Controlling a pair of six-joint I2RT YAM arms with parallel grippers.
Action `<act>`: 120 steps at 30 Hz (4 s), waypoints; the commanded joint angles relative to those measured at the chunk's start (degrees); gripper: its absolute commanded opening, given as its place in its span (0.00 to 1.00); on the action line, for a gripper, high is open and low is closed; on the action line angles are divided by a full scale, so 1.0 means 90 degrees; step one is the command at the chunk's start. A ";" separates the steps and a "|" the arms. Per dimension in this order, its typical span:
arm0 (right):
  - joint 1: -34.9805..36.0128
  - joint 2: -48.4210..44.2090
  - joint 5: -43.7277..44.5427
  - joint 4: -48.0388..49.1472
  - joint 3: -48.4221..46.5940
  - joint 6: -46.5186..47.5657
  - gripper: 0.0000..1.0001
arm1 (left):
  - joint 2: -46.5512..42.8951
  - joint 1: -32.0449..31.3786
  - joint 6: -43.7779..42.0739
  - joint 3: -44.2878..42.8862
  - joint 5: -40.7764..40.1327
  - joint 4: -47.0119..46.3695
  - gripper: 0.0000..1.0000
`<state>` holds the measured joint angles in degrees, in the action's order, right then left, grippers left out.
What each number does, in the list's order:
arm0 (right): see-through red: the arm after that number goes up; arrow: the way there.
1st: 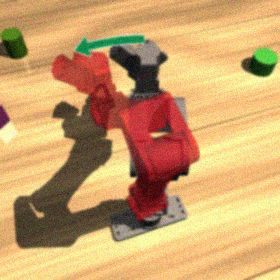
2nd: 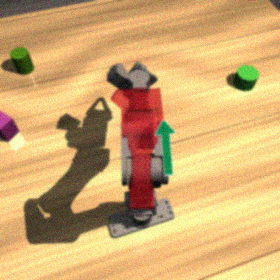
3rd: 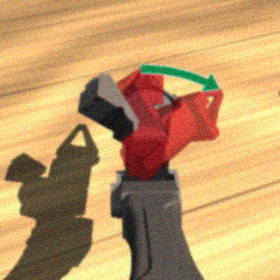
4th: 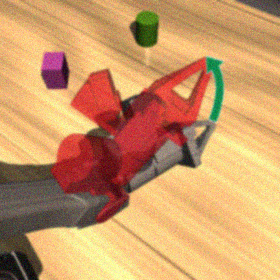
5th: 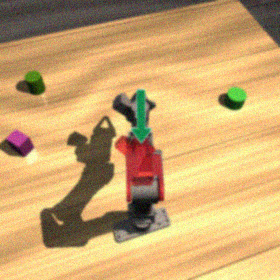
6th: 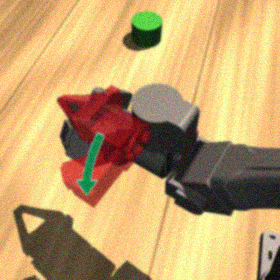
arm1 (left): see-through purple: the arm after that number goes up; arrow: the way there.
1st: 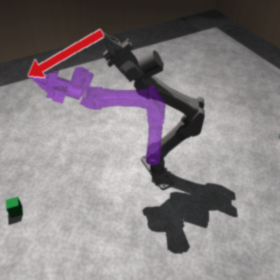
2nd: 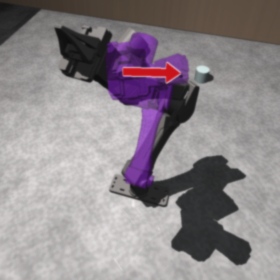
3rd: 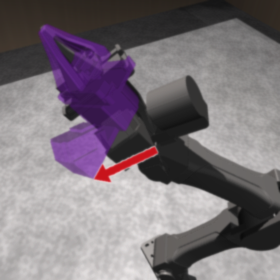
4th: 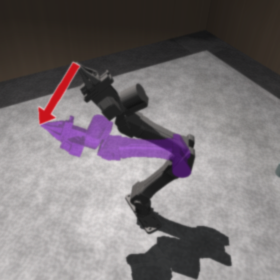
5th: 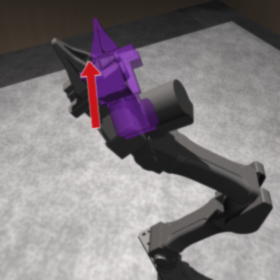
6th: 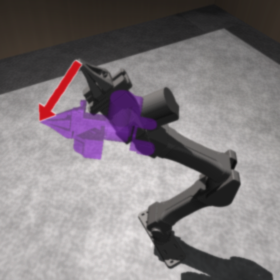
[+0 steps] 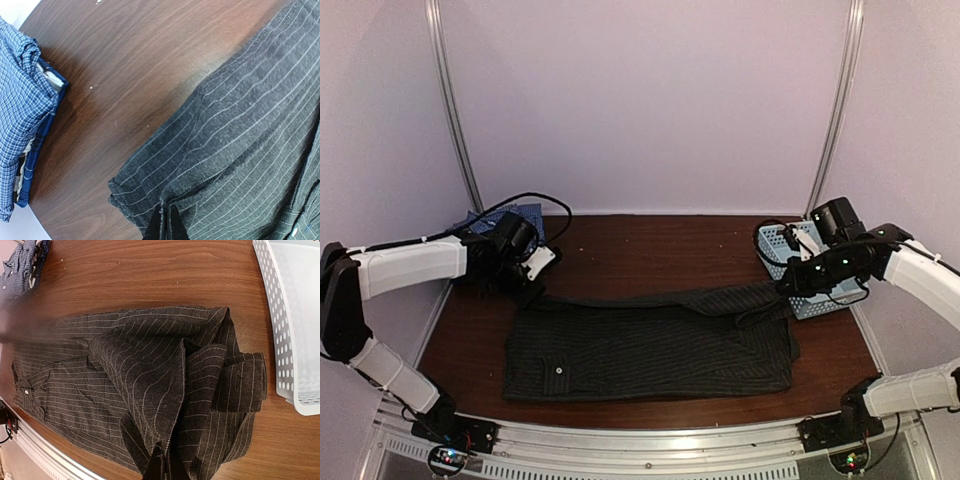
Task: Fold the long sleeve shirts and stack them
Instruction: Fold the 1/3-folded shirt at the center of the board, then adjust the sleeve of the rectangle-folded shirt.
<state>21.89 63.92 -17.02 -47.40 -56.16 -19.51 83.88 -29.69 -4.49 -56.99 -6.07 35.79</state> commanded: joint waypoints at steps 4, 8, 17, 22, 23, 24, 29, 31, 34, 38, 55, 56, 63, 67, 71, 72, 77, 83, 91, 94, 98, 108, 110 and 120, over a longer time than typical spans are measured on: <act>0.0038 -0.0349 -0.0183 -0.0480 -0.0063 -0.0051 0.00 | -0.0105 -0.0313 -0.0217 0.0131 0.0017 -0.0115 0.00; 0.0038 -0.0469 -0.0215 -0.0502 0.0129 -0.0126 0.00 | -0.0118 -0.0432 -0.0353 0.0231 0.0218 -0.0100 0.00; 0.0087 -0.0658 -0.0227 -0.0451 0.0675 -0.0310 0.00 | 0.0123 -0.0461 -0.0368 0.0278 -0.0081 -0.0017 0.00; 0.0095 -0.0810 -0.0101 -0.0575 0.0727 -0.0379 0.00 | 0.0228 -0.0461 -0.0338 0.0220 -0.0523 0.0125 0.01; 0.0102 -0.0820 -0.0083 -0.0596 0.0745 -0.0390 0.00 | 0.0231 -0.0461 -0.0333 0.0219 -0.0646 0.0143 0.03; 0.0106 -0.0823 -0.0075 -0.0602 0.0772 -0.0391 0.00 | 0.0224 -0.0461 -0.0328 0.0212 -0.0718 0.0167 0.05; 0.0124 -0.0804 0.0026 -0.0665 0.0935 -0.0420 0.00 | -0.0136 -0.0461 -0.0323 0.0190 -0.0522 0.0186 0.27; 0.0121 -0.0834 0.0061 -0.0676 0.1012 -0.0437 0.00 | -0.0448 -0.0461 -0.0368 0.0178 -0.0127 0.0182 0.37; 0.0132 -0.0885 0.0096 -0.0681 0.1125 -0.0467 0.00 | -0.0961 -0.0461 -0.0456 0.0263 0.0389 0.0020 0.47; 0.0146 -0.0893 0.0103 -0.0634 0.1157 -0.0516 0.00 | -0.1108 -0.0461 -0.0375 0.0221 0.0522 -0.0116 0.51; 0.0175 -0.0465 0.0096 0.0229 0.1283 -0.0657 0.03 | 0.0514 -0.0461 0.2429 0.0660 0.0611 -0.1230 0.52; 0.0178 -0.0412 0.0087 0.0286 0.1288 -0.0653 0.04 | 0.0519 -0.0463 0.2541 0.0822 0.0628 -0.1373 0.52; 0.0185 -0.0096 0.0131 0.0712 0.1240 -0.0621 0.11 | 0.0563 -0.0469 0.3082 0.1687 0.0464 -0.2328 0.52; 0.0185 0.0056 0.0155 0.0806 0.1031 -0.0625 0.17 | 0.0575 -0.0470 0.3140 0.1895 0.0500 -0.2624 0.52; 0.0195 -0.0025 0.0495 0.0561 0.0827 -0.0606 0.36 | 0.0485 -0.0470 0.3136 0.1967 0.0611 -0.2812 0.53; 0.0195 -0.0081 0.0665 0.0429 0.0771 -0.0619 0.42 | 0.0451 -0.0470 0.3131 0.1959 0.0610 -0.2836 0.53; 0.0192 -0.0509 0.1459 -0.0107 0.0601 -0.0760 0.60 | 0.0085 -0.0468 0.3107 0.1897 0.0634 -0.2990 0.54; 0.0162 -0.0787 0.2125 -0.0320 0.0772 -0.0995 0.62 | -0.0211 -0.0470 0.3048 0.1776 0.0673 -0.2968 0.55; 0.0018 -0.0405 0.2352 0.0128 0.1009 -0.1124 0.56 | -0.0317 -0.0470 0.2983 0.1710 0.0674 -0.2951 0.55; -0.0024 -0.0105 0.2219 0.0477 0.1140 -0.1152 0.54 | -0.0305 -0.0470 0.2953 0.1668 0.0884 -0.2927 0.55; -0.0035 0.0300 0.2051 0.0895 0.1308 -0.1135 0.55 | -0.0322 -0.0470 0.2922 0.1629 0.0913 -0.2900 0.55; -0.0192 0.1065 0.1960 0.1429 0.1377 -0.0957 0.58 | -0.0308 -0.0470 0.2901 0.1620 0.0928 -0.2876 0.55; -0.0228 0.1237 0.1905 0.1554 0.1368 -0.0875 0.58 | -0.0306 -0.0470 0.2894 0.1633 0.0907 -0.2875 0.55; -0.0290 0.1447 0.1426 0.1743 0.1395 -0.0701 0.29 | -0.0369 -0.0470 0.2853 0.1665 0.0852 -0.2879 0.55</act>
<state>19.57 78.00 -2.46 -33.17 -43.97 -26.50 81.95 -33.76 22.00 -40.95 1.54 11.05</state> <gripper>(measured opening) 0.371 0.551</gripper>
